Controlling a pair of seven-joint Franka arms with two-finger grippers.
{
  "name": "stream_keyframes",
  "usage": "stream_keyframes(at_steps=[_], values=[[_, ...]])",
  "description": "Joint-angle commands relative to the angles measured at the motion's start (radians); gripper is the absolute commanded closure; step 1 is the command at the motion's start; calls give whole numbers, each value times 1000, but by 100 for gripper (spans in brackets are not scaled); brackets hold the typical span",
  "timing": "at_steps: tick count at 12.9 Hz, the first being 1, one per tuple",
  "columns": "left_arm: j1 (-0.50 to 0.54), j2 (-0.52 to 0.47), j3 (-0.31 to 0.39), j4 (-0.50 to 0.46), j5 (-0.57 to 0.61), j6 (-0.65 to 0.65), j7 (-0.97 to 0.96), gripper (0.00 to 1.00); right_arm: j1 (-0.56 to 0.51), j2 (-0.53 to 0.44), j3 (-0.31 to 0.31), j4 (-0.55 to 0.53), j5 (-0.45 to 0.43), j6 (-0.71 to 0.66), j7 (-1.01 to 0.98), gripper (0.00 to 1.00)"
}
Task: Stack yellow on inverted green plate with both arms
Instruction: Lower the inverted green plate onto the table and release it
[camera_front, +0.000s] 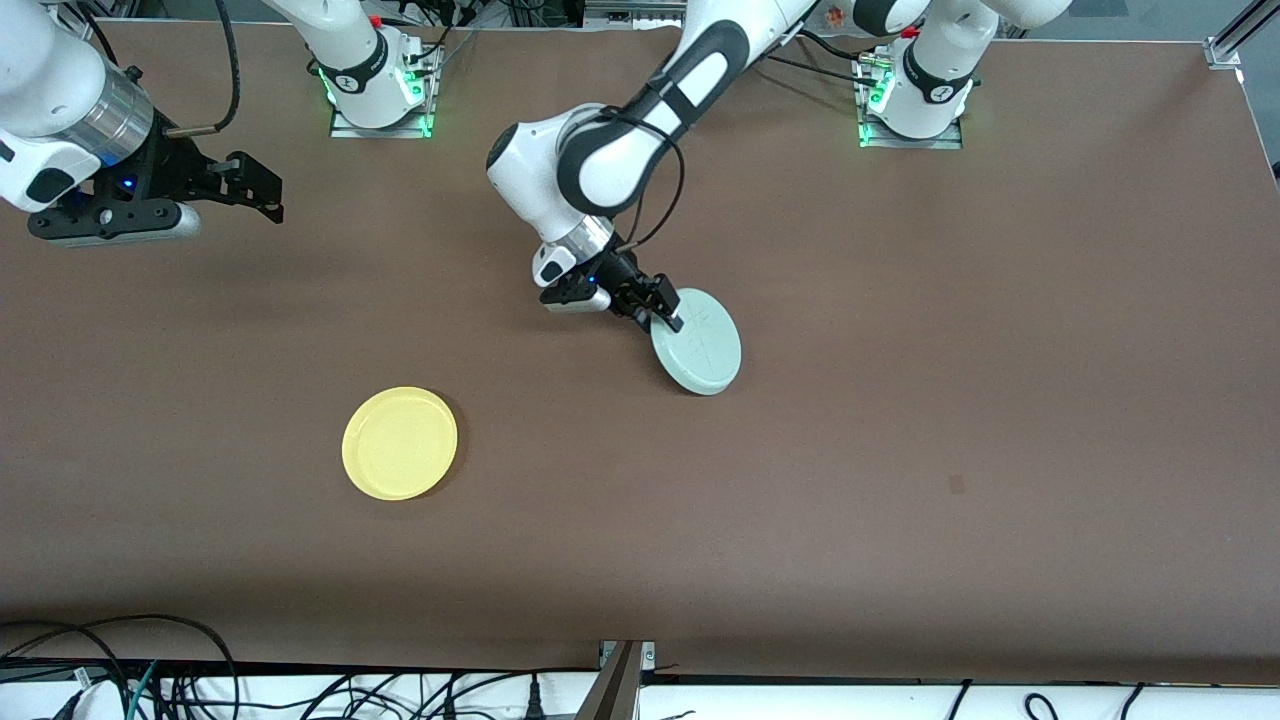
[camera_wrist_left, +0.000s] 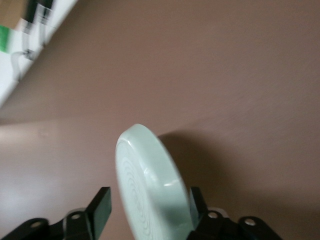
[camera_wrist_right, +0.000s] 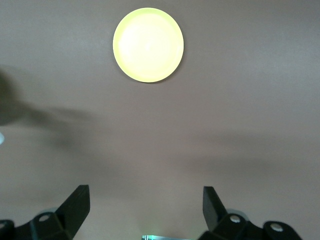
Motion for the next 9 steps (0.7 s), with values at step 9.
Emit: stream_keyframes(at_steps=[9], values=[[387, -229, 0, -10, -319, -21, -34, 0, -11, 218, -8, 6, -34, 188, -29, 0]])
